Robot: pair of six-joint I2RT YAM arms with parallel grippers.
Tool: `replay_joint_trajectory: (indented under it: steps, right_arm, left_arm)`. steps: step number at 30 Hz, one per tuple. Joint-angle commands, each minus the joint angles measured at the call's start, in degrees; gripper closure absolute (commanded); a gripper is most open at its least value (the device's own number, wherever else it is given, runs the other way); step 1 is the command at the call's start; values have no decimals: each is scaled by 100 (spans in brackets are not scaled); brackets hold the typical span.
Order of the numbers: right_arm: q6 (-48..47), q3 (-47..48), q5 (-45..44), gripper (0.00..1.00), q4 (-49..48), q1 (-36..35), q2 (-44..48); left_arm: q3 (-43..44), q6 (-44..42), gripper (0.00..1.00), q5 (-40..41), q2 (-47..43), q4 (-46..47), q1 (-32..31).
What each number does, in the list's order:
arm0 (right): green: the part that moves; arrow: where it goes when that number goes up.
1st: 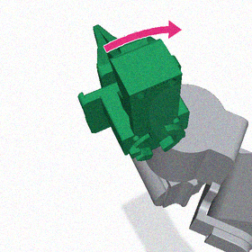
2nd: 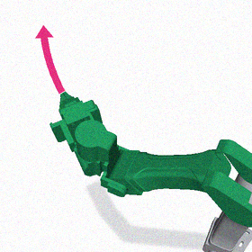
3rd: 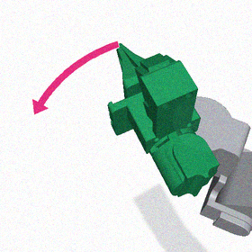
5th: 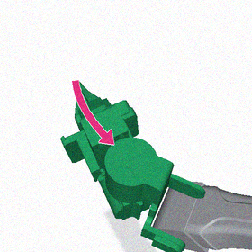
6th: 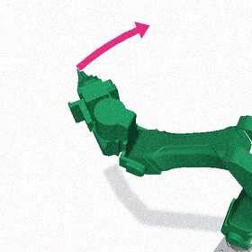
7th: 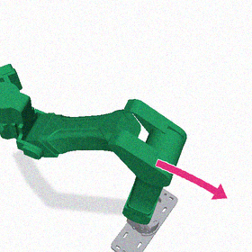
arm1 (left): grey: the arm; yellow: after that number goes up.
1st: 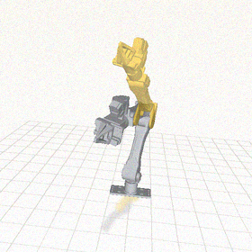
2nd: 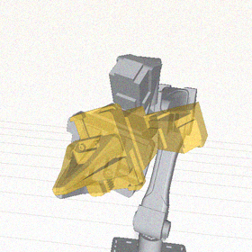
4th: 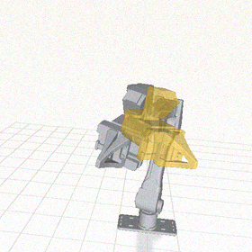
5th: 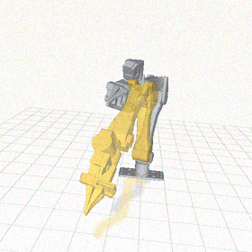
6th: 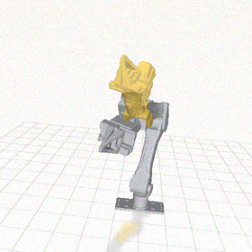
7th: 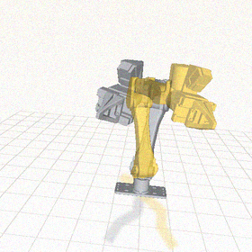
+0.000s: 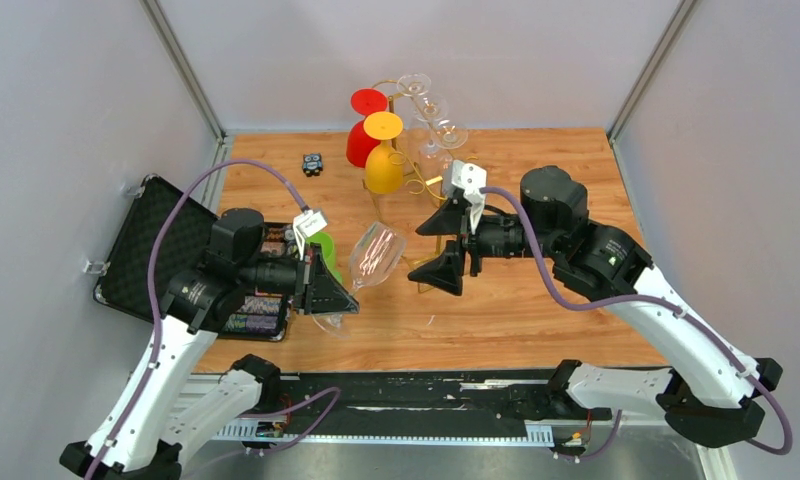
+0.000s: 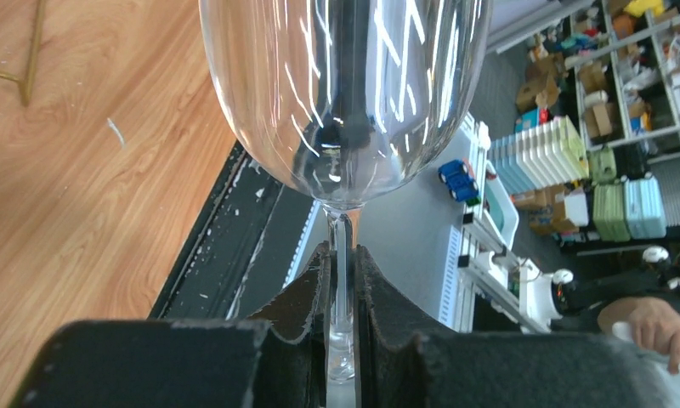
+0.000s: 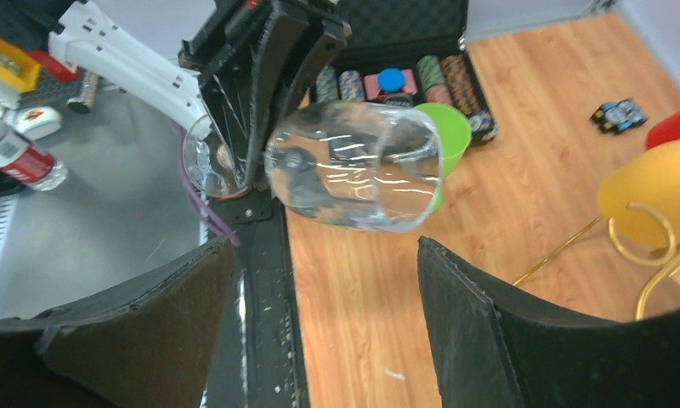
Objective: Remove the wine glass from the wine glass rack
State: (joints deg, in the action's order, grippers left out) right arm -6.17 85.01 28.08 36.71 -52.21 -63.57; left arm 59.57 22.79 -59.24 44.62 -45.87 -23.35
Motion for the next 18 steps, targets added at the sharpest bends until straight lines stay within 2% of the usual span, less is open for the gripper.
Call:
replay_joint_trajectory:
  steps: [1, 11, 18]
  right_arm:
    - [395, 26, 1397, 22, 403, 479, 164]
    - [443, -116, 2518, 25, 473, 658, 216]
    - [502, -130, 2739, 28, 444, 658, 64]
  left_arm:
    - [404, -813, 100, 237, -70, -440, -495]
    - [387, -1072, 100, 389, -41, -577, -1124]
    - [379, -1177, 100, 382, -12, -573, -1357]
